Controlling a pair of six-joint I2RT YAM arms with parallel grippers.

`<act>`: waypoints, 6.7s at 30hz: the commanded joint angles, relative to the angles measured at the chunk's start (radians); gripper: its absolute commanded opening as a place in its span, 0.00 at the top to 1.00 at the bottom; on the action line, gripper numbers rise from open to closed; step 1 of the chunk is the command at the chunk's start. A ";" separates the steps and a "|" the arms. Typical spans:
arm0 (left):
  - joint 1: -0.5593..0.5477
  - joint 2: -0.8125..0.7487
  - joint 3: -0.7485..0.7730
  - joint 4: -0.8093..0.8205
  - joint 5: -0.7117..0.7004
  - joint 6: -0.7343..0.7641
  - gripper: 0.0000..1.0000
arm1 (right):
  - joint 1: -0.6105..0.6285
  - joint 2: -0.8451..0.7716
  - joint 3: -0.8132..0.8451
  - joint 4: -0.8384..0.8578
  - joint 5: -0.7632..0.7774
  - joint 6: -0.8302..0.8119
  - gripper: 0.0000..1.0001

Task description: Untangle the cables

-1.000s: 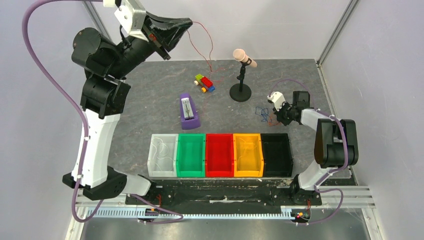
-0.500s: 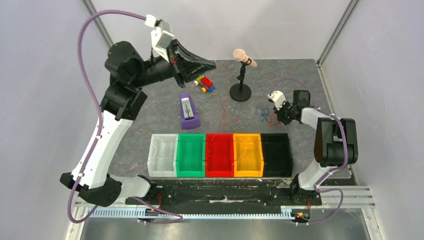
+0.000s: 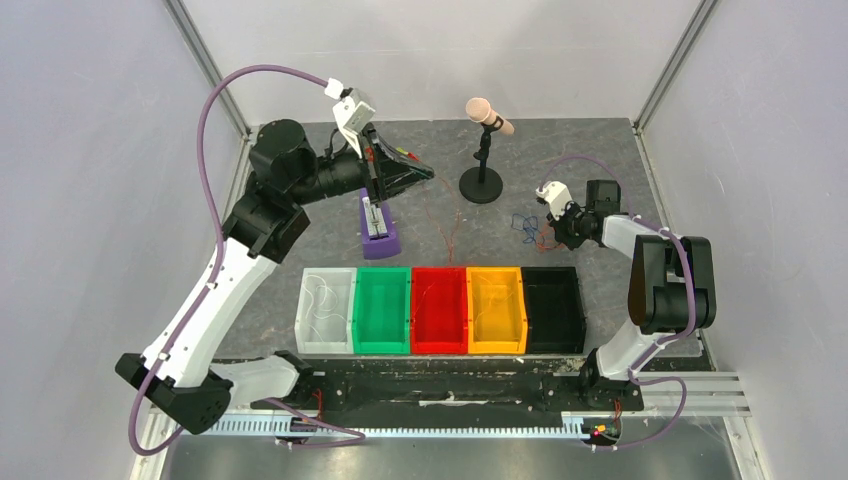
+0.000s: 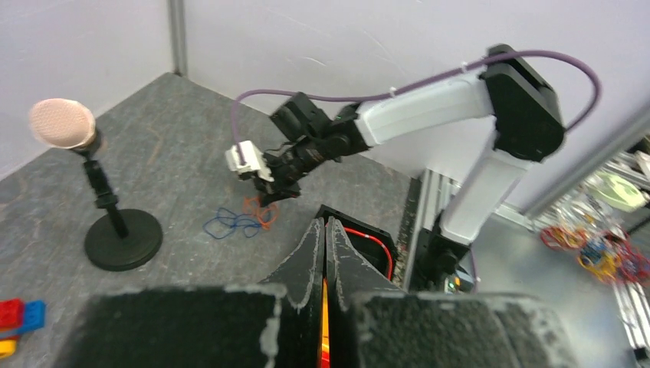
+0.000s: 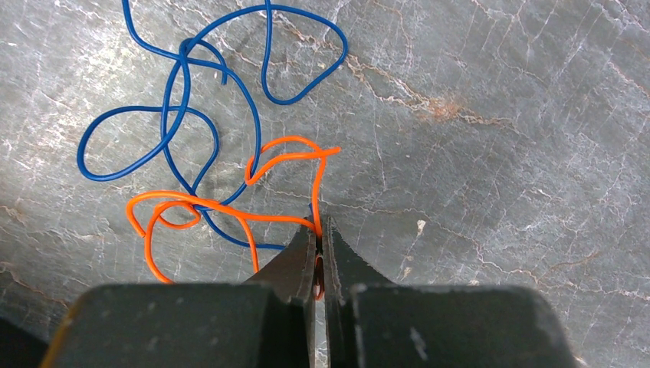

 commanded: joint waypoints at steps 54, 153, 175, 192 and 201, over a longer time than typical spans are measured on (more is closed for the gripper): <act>-0.334 0.003 -0.592 0.120 -0.716 0.393 0.98 | -0.015 0.009 -0.028 -0.024 0.040 -0.005 1.00; -0.168 0.125 -0.176 -0.180 -0.016 0.909 0.44 | -0.009 -0.514 0.100 -0.170 -0.739 0.051 1.00; -0.268 0.203 -0.279 -0.028 -0.115 0.874 0.34 | 0.265 -0.679 0.081 -0.273 -0.715 -0.027 1.00; -0.025 -0.078 -0.491 -0.219 -0.144 0.851 0.98 | 0.037 -0.551 0.163 -0.109 -0.683 0.220 1.00; 0.090 -0.164 -0.538 -0.319 -0.113 0.877 0.98 | -0.113 -0.485 0.217 0.044 -0.704 0.396 1.00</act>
